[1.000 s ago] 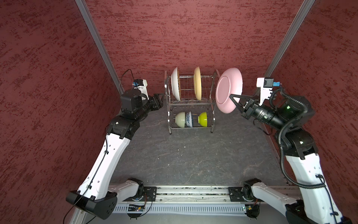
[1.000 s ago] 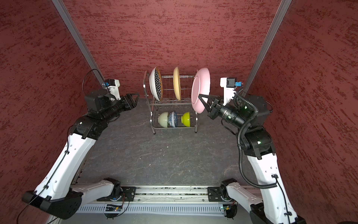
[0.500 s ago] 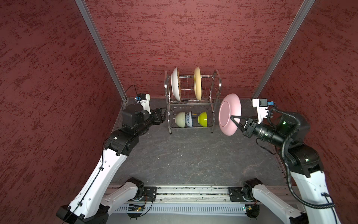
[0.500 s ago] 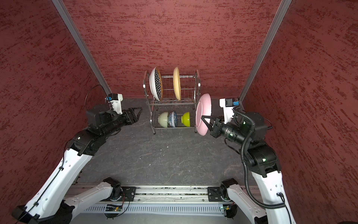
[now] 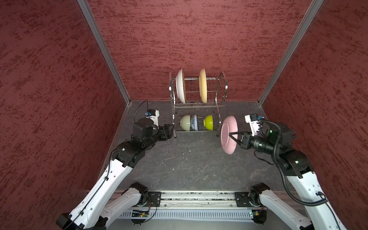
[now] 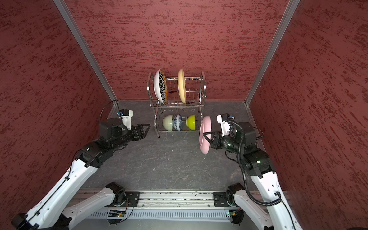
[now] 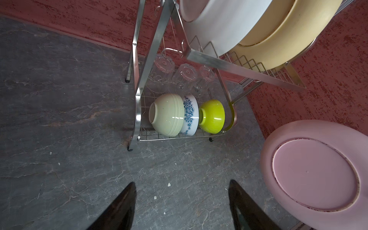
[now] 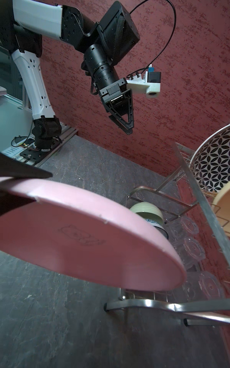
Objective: Unload the mixed dishes from the dish rack
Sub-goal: 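Carry the pink plate toward the robot and lower it with the right gripper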
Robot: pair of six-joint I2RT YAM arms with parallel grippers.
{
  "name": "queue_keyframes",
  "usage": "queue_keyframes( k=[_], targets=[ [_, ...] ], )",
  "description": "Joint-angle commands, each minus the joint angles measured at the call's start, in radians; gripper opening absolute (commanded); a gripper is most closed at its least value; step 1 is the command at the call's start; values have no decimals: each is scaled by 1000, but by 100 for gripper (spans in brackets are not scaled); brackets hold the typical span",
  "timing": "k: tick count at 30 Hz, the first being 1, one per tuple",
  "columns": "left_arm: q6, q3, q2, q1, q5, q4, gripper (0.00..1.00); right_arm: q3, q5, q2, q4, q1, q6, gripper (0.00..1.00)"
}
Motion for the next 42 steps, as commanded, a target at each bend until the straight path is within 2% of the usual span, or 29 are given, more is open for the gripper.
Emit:
queue_keyframes(
  k=[1, 6, 14, 20, 27, 34, 42],
  targets=[
    [-11, -17, -82, -7, -43, 25, 73, -67, 64, -20, 82, 51, 42, 0],
    [-14, -16, -77, -9, -34, 3, 73, -116, 182, 35, 134, 188, 56, 0],
    [-28, -62, -44, -15, -16, 16, 74, -40, 557, 250, 77, 499, 15, 0],
    [-32, -100, -38, -15, -12, 17, 80, -30, 800, 358, 79, 673, -5, 0],
    [-47, -147, -5, -23, 26, 58, 81, -60, 939, 452, 126, 823, -72, 0],
    [-81, -203, 41, -35, 78, 127, 84, -102, 1022, 536, 254, 1023, -208, 0],
    [-118, -244, 65, -47, 165, 202, 82, -60, 1067, 659, 204, 1120, -252, 0]
  ],
)
